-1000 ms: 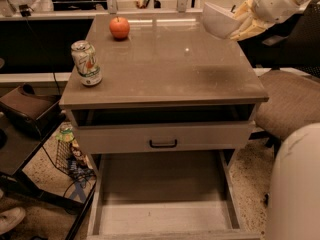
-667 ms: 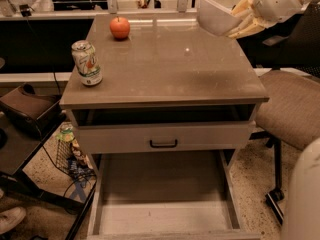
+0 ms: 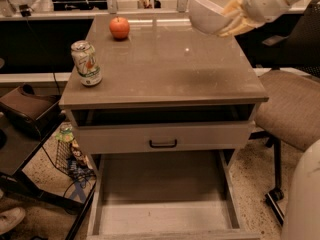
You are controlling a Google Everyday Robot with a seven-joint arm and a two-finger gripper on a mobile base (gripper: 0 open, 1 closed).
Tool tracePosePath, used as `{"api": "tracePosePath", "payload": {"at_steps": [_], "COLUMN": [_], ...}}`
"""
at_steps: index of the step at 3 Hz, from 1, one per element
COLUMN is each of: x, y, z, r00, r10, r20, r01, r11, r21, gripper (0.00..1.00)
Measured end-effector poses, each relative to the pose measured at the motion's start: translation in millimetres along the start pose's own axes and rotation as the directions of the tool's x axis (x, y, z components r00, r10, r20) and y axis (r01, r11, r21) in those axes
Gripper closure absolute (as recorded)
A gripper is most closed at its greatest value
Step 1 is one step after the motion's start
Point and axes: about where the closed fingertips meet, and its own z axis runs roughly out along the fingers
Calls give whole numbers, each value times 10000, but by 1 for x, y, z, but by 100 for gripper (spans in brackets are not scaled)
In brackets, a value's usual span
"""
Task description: Move white bowl near 7up can
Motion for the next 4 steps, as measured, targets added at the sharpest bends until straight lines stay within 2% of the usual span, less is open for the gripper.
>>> {"api": "tracePosePath", "payload": {"at_steps": [1,2,3,4], "x": [-18,-64,-93,-99], "y": [-3,-8,15,37], "z": [17,21,67,115], "r00": [9906,9558,9351,9114], "r10": [-1087,-2603,-3384,-4050], "r20": [-827,-1370,-1049,-730], "r01": [1065,2606,3330,3915], "r11": [9938,9653,9406,9079], "r21": [-307,-157,-658,-1499], "gripper": [100,100,100,100]}}
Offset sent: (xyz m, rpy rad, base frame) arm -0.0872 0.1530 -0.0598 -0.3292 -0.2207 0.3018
